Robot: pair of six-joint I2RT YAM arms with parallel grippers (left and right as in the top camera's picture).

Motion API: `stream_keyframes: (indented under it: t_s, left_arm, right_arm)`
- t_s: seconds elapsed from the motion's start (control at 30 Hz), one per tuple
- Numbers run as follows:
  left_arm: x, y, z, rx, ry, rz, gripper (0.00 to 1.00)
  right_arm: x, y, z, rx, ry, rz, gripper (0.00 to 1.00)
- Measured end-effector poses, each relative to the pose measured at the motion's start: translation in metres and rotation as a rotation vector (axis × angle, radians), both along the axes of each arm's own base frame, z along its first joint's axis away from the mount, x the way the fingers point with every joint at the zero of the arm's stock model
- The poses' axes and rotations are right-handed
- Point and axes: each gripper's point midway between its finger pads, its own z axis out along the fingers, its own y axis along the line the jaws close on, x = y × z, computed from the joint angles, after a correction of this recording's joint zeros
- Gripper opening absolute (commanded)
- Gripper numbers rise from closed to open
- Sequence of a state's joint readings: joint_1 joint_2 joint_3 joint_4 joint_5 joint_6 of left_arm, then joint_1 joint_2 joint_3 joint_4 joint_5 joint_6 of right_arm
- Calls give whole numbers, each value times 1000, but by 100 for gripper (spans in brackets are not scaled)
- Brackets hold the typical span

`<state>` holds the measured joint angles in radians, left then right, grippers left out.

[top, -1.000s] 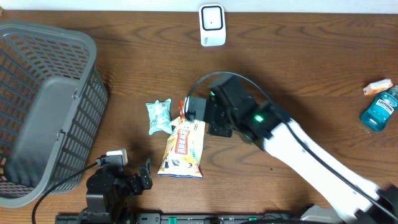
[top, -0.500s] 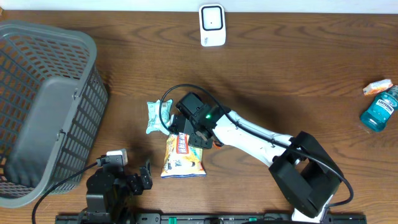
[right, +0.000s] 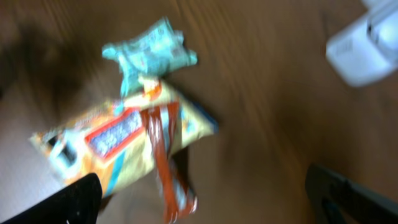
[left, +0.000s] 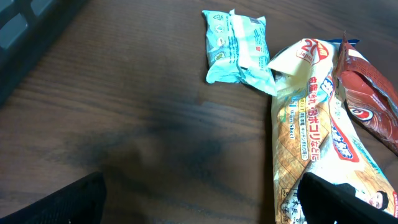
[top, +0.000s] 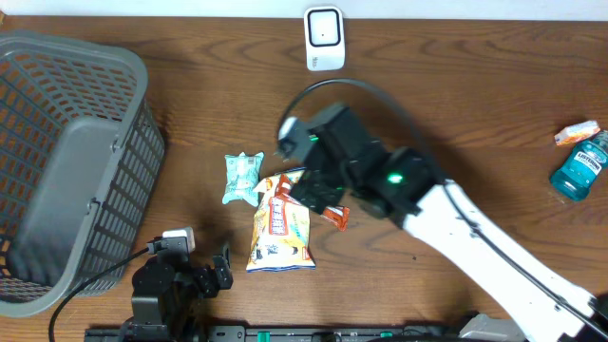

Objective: Scan the item barcode

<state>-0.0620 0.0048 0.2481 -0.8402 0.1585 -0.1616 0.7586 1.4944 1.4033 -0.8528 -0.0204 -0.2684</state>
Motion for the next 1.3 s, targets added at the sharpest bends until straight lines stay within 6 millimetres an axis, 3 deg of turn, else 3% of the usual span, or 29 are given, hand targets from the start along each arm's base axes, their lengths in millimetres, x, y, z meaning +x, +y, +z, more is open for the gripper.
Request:
stream_keyframes:
  t_s: [0.07, 0.17, 0.33, 0.43, 0.6, 0.67, 0.73, 0.97, 1.17, 1.3]
  left_arm:
    - [0, 0, 0, 0, 0, 0, 98]
    - [0, 0, 0, 0, 0, 0, 98]
    - [0, 0, 0, 0, 0, 0, 98]
    - [0, 0, 0, 0, 0, 0, 98]
    - [0, 0, 0, 0, 0, 0, 98]
    - [0, 0, 0, 0, 0, 0, 98]
    - [0, 0, 0, 0, 0, 0, 98]
    - [0, 0, 0, 0, 0, 0, 98]
    - [0, 0, 0, 0, 0, 0, 98]
    - [0, 0, 0, 0, 0, 0, 98]
  right_arm:
    - [-5, -16, -3, -8, 59, -24, 99]
    - [-3, -28, -23, -42, 112, -17, 99]
    - [-9, -35, -68, -58, 251, 48, 98]
    - [-14, -37, -75, -10, 314, 138, 99]
    - [11, -53, -66, 209, 341, 203, 99]
    - [23, -61, -72, 280, 365, 200, 99]
    - [37, -66, -92, 364, 424, 195, 99]
    - [39, -55, -166, 500, 664, 202, 99]
    - [55, -42, -170, 553, 658, 241, 99]
    - [44, -32, -172, 545, 689, 283, 99]
